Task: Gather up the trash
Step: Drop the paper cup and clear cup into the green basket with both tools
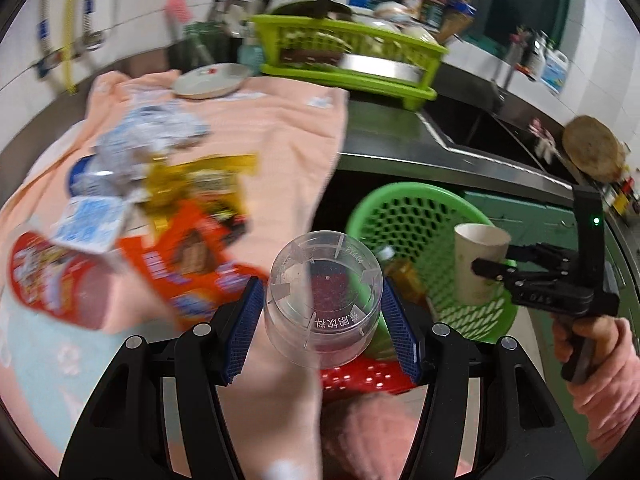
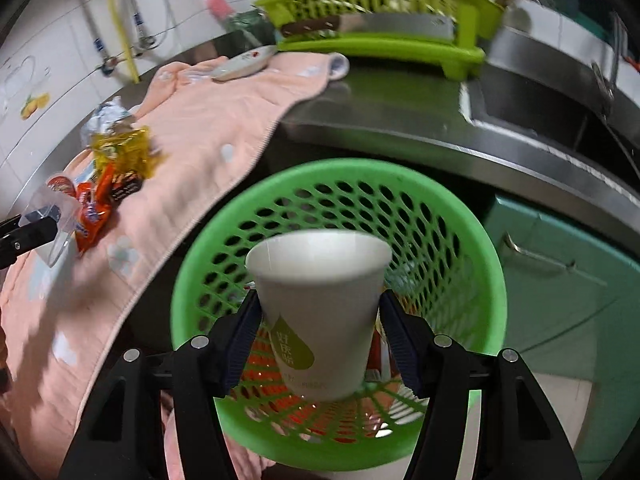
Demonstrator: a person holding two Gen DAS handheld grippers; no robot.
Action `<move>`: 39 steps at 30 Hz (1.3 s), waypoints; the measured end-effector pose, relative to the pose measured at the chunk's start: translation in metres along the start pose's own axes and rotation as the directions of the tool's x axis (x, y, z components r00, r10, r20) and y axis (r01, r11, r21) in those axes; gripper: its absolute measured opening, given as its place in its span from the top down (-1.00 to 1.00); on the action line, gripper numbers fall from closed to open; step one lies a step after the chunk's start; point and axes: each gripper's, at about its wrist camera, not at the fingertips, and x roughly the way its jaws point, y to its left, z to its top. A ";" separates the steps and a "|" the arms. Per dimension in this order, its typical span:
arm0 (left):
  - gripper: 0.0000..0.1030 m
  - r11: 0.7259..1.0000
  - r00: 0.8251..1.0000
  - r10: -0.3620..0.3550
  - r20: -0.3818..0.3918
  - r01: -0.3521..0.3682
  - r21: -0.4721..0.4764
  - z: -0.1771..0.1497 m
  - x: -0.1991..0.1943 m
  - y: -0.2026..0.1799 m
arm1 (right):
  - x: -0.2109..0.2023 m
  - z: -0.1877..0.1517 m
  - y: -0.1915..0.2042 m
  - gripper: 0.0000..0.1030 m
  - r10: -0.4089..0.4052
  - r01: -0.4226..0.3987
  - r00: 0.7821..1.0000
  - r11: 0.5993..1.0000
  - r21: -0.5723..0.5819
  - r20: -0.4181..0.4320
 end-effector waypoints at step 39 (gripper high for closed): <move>-0.42 0.996 0.996 -0.033 -0.087 0.040 0.085 0.002 0.048 -0.059 | -0.040 -0.007 -0.012 -0.51 0.045 -0.047 0.996 0.998 0.029 0.070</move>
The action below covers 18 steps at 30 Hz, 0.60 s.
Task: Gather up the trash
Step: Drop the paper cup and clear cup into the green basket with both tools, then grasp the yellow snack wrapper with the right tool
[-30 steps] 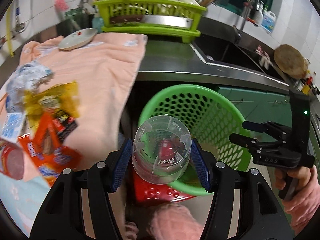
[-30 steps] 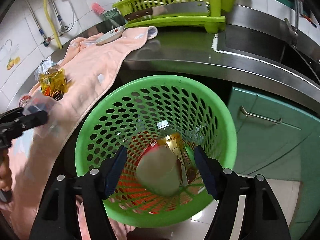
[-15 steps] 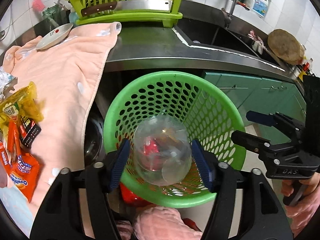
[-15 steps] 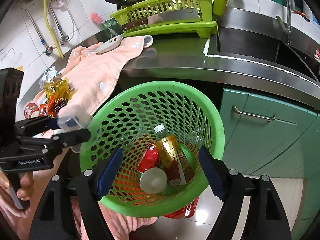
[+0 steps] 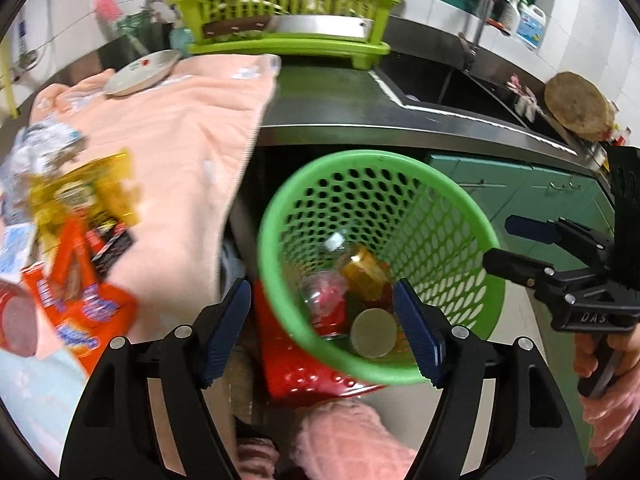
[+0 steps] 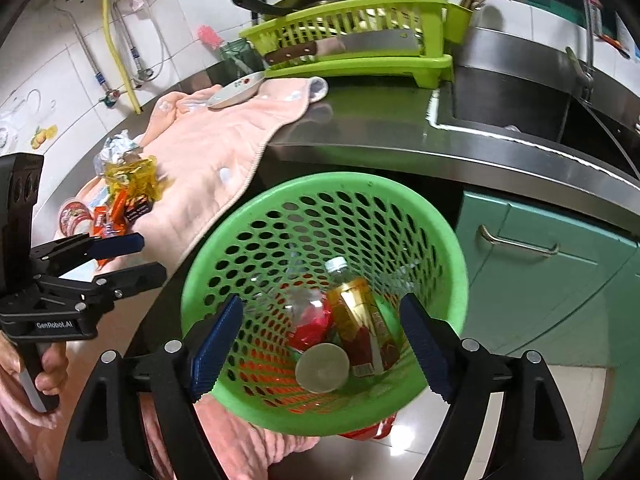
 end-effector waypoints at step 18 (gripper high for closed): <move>-0.45 0.956 0.982 0.180 0.060 -0.160 -0.245 -0.050 -0.082 0.132 | 0.031 0.059 0.127 -0.64 0.142 -0.140 0.990 0.963 -0.230 -0.009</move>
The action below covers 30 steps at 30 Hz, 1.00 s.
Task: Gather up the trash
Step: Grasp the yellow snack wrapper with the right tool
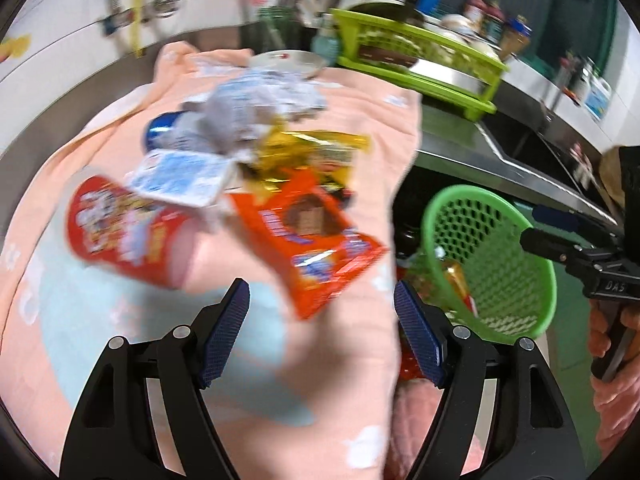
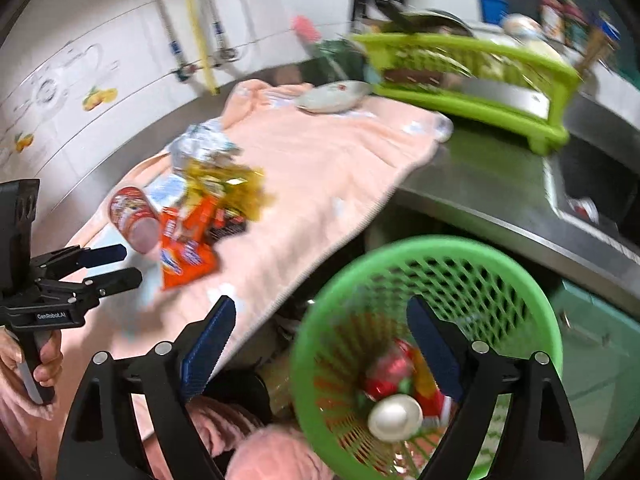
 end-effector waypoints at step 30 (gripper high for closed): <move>-0.47 0.995 0.999 -0.005 -0.037 0.001 -0.102 -0.016 0.011 0.055 | 0.151 0.096 0.069 -0.79 0.154 -0.164 0.986 0.972 -0.169 -0.068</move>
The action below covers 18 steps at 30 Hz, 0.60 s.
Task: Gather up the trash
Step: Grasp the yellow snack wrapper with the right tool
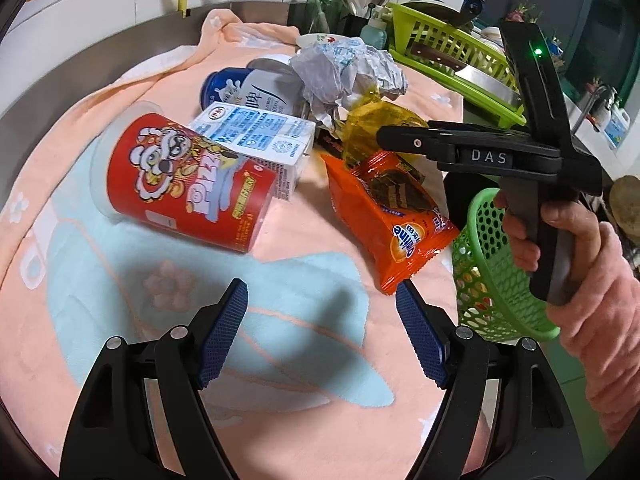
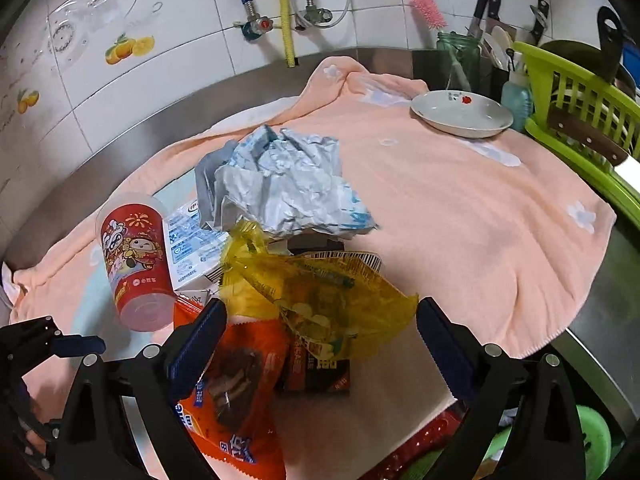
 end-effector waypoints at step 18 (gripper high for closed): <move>-0.47 1.000 0.999 -0.027 -0.017 0.027 -0.005 0.002 0.012 -0.015 | -0.024 -0.018 0.005 0.14 -0.038 0.040 0.999 0.998 -0.047 0.039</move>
